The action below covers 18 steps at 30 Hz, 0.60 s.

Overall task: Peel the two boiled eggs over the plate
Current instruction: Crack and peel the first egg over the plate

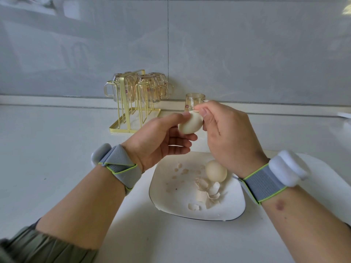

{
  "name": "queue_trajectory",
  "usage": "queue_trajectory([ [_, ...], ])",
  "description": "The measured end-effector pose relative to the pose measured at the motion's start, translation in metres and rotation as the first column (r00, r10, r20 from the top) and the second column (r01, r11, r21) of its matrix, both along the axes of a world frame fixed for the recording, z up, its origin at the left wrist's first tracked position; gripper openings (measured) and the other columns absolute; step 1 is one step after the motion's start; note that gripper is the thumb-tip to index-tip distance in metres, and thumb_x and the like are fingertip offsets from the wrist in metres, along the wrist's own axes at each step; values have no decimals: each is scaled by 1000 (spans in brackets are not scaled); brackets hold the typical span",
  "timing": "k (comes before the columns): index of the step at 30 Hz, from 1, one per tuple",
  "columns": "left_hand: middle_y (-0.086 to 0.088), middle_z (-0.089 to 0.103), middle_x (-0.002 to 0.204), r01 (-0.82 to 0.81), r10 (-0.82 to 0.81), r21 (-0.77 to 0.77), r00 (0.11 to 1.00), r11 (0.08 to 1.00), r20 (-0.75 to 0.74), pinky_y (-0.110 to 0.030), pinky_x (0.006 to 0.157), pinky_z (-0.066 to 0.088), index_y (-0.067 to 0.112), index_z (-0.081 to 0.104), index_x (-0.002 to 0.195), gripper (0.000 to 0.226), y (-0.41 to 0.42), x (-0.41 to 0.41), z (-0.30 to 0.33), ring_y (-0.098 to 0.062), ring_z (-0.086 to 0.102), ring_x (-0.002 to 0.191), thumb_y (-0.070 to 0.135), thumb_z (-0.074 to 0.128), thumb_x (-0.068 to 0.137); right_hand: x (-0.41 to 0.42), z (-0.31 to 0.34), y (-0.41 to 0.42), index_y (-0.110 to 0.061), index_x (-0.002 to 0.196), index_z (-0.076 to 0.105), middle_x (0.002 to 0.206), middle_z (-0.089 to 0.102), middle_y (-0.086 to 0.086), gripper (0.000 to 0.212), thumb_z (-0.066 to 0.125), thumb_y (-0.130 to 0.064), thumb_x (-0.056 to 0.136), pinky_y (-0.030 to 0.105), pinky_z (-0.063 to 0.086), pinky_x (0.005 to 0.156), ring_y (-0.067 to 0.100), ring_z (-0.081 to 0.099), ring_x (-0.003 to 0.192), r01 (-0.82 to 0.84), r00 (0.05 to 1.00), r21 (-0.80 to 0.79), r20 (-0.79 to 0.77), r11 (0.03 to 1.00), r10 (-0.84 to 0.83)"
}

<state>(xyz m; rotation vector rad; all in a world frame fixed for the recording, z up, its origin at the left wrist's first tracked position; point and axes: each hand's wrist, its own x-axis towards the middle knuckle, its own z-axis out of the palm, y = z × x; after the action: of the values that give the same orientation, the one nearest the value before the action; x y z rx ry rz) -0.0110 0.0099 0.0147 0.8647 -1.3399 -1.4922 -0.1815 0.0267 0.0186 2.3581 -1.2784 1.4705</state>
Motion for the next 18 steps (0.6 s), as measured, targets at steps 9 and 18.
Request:
queue_trajectory([
  [9, -12, 68, 75, -10, 10, 11, 999, 1000, 31, -33, 63, 55, 4, 66, 103, 39, -2, 0, -2, -19, 59, 60, 35, 63, 79, 1, 2, 2, -9, 96, 65, 69, 62, 2, 28, 41, -23, 105, 43, 49, 60, 24, 57, 63, 21, 998, 49, 54, 999, -24],
  [18, -9, 63, 72, -32, 31, 15, 999, 999, 39, -33, 63, 53, 4, 65, 100, 36, -3, 0, -2, -19, 58, 60, 32, 63, 77, 1, 3, 0, -10, 94, 62, 67, 58, -14, 23, 42, -16, 104, 14, 41, 53, 3, 54, 57, 8, 986, 152, 163, 988, -33],
])
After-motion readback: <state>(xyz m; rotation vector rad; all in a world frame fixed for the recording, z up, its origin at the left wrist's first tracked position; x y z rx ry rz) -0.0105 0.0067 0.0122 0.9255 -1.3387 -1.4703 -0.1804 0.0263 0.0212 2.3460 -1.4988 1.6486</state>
